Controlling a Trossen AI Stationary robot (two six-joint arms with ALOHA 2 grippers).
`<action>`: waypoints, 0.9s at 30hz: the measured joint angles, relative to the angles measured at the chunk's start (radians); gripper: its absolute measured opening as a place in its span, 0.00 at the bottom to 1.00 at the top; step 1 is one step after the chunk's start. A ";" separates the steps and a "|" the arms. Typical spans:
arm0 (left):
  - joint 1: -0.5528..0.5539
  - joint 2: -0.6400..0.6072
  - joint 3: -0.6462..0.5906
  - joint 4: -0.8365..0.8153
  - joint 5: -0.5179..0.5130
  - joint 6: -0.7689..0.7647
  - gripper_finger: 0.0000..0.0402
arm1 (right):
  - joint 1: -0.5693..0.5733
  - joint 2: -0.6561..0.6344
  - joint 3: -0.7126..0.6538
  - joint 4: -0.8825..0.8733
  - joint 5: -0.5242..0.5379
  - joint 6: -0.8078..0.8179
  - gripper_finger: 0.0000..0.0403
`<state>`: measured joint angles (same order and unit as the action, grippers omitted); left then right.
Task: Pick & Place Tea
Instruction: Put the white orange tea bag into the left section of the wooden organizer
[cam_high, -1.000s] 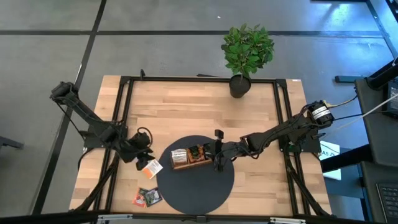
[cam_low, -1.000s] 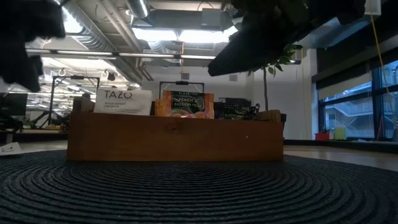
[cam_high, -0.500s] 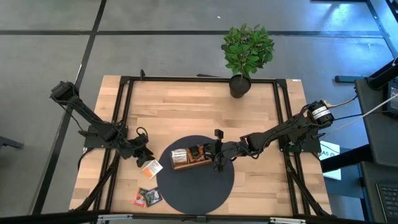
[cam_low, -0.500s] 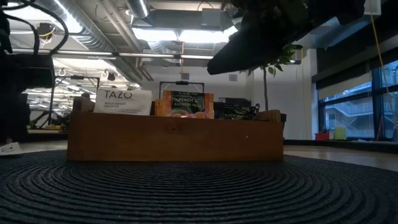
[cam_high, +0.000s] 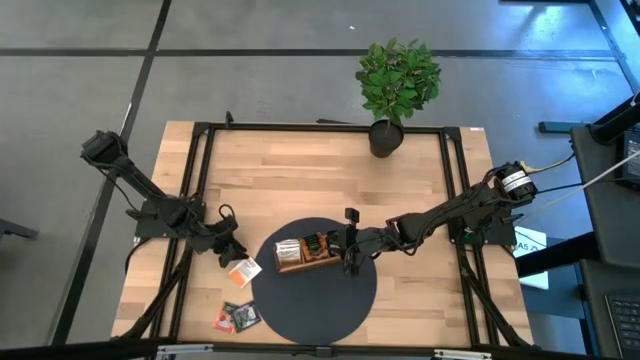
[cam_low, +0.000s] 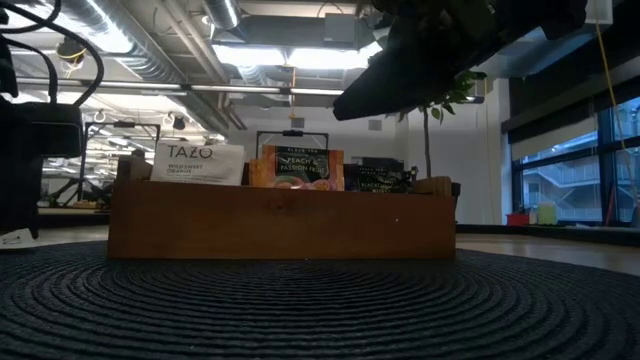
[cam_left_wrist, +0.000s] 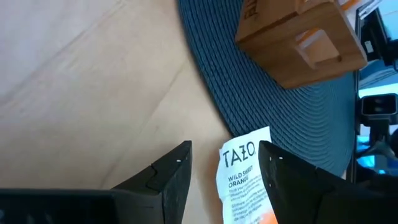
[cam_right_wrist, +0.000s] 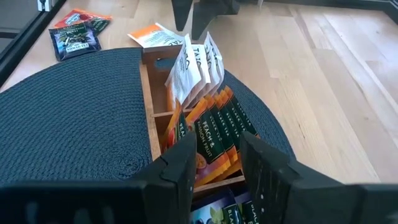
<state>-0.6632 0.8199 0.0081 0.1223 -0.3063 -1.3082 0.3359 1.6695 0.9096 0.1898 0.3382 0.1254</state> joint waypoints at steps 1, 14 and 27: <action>0.000 0.007 0.001 0.001 -0.001 -0.002 0.45 | 0.000 0.000 0.000 0.000 0.000 0.000 0.31; 0.000 0.147 0.004 0.146 0.005 0.017 0.45 | 0.000 0.000 0.000 0.000 0.000 0.001 0.31; -0.001 0.271 0.055 0.162 0.096 0.058 0.45 | 0.000 0.000 0.000 -0.001 -0.001 0.002 0.31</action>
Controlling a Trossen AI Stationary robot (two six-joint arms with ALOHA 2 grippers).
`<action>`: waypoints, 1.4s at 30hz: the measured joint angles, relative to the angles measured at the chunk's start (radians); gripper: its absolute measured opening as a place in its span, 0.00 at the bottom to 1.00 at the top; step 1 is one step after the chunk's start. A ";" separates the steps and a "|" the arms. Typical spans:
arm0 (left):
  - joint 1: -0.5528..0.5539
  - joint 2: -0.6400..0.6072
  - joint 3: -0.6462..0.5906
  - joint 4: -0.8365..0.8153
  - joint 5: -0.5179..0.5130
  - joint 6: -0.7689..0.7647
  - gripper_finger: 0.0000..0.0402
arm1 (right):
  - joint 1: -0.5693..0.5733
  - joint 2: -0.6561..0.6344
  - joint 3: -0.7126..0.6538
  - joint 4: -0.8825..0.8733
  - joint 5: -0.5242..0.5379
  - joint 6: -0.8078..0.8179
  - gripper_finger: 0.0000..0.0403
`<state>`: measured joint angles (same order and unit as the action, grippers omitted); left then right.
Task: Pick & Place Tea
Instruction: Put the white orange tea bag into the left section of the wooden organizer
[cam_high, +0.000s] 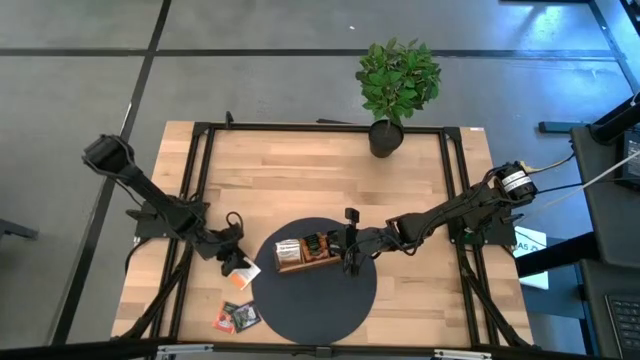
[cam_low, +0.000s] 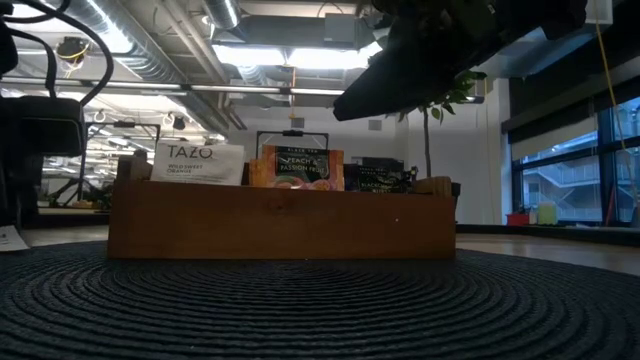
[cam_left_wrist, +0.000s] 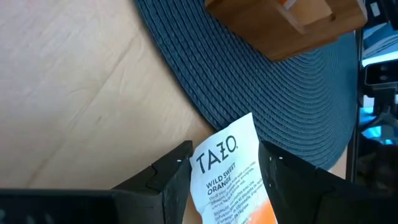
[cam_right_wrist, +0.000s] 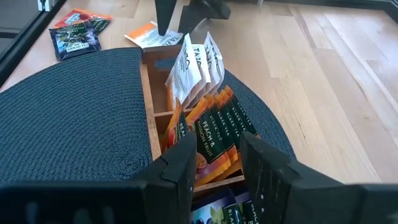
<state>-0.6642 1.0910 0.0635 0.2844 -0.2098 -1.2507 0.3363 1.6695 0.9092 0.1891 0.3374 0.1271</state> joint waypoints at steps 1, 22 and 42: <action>0.000 0.009 0.002 0.001 -0.001 0.005 0.45 | 0.000 0.000 0.000 0.000 0.000 0.002 0.31; -0.003 0.027 -0.002 0.115 -0.027 0.134 0.45 | 0.000 0.000 0.000 0.000 0.000 0.002 0.31; -0.003 0.022 0.007 0.016 0.073 0.089 0.30 | 0.000 0.000 0.000 0.000 0.000 0.002 0.31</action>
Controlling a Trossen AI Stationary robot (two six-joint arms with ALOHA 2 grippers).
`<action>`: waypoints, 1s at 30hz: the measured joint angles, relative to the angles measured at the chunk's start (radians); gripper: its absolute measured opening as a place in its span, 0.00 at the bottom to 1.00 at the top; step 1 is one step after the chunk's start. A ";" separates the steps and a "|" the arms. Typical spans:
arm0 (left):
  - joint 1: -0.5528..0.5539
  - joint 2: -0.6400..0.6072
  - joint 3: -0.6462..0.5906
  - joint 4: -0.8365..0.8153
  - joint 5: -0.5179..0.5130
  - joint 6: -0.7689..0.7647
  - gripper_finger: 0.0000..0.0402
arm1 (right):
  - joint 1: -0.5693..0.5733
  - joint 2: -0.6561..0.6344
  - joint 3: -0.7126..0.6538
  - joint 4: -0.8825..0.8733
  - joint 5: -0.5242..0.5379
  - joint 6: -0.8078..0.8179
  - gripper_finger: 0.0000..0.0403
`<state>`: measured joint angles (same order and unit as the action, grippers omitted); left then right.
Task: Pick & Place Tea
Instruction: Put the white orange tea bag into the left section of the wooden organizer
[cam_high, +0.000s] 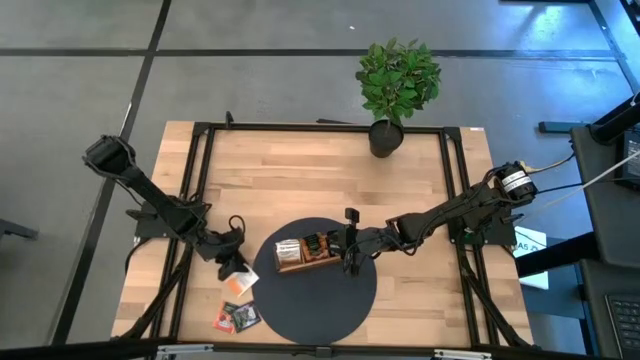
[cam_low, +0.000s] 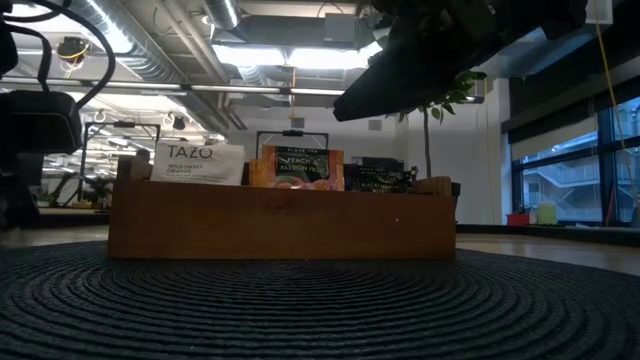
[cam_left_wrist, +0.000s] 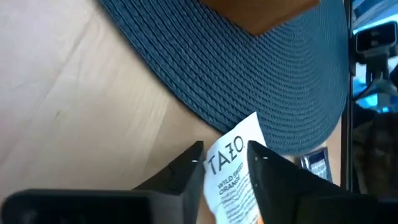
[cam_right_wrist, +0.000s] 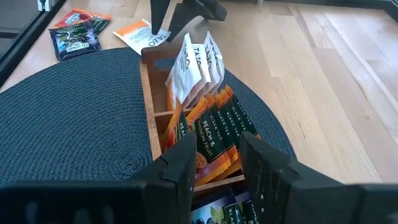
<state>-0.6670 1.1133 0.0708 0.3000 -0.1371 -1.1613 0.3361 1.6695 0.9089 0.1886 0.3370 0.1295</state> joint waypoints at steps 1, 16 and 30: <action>0.000 0.000 0.000 -0.001 0.003 0.011 0.27 | 0.000 0.000 0.000 0.000 0.000 0.000 0.31; 0.002 -0.021 0.016 0.014 0.059 0.089 0.01 | 0.000 0.000 0.000 0.000 0.000 -0.002 0.31; 0.004 -0.154 0.176 0.039 -0.229 0.356 0.01 | 0.000 0.000 0.000 0.009 0.001 -0.004 0.31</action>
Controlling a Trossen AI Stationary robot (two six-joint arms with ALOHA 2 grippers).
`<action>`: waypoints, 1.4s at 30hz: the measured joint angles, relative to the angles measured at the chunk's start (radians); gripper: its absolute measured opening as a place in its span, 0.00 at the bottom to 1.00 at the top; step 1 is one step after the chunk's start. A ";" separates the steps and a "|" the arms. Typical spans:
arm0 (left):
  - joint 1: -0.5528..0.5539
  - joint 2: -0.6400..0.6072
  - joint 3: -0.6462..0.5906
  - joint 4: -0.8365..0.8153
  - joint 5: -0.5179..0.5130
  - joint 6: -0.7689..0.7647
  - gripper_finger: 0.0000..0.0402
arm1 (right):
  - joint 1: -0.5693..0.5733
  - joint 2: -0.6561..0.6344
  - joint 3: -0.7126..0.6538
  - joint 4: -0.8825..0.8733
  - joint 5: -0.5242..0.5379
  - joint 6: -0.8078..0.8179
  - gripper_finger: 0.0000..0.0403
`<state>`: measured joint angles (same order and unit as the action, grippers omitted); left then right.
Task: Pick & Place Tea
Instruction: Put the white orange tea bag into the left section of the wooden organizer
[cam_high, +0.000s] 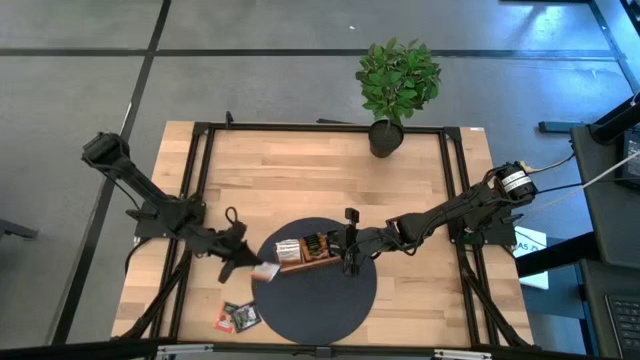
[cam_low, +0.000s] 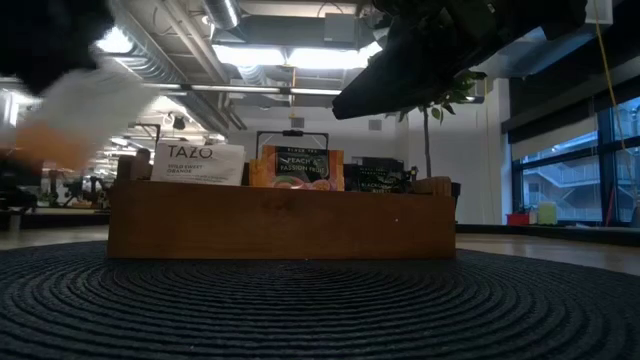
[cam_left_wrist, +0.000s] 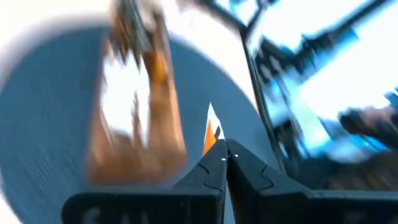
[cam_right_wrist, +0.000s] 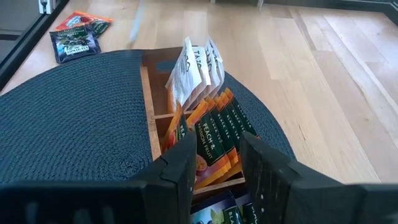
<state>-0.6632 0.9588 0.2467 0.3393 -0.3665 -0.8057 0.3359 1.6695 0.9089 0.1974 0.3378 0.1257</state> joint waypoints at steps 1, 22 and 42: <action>0.000 0.000 0.016 0.002 -0.059 0.032 0.01 | 0.000 0.000 0.000 0.000 0.000 0.000 0.31; -0.060 0.525 0.117 0.689 -0.592 0.407 0.01 | 0.000 0.000 0.000 -0.094 0.000 0.040 0.31; -0.125 0.659 0.147 0.653 -0.776 0.463 0.01 | 0.000 0.000 0.000 -0.114 0.000 0.056 0.31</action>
<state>-0.7879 1.6176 0.3939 0.9924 -1.1425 -0.3428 0.3363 1.6695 0.9089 0.0837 0.3382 0.1818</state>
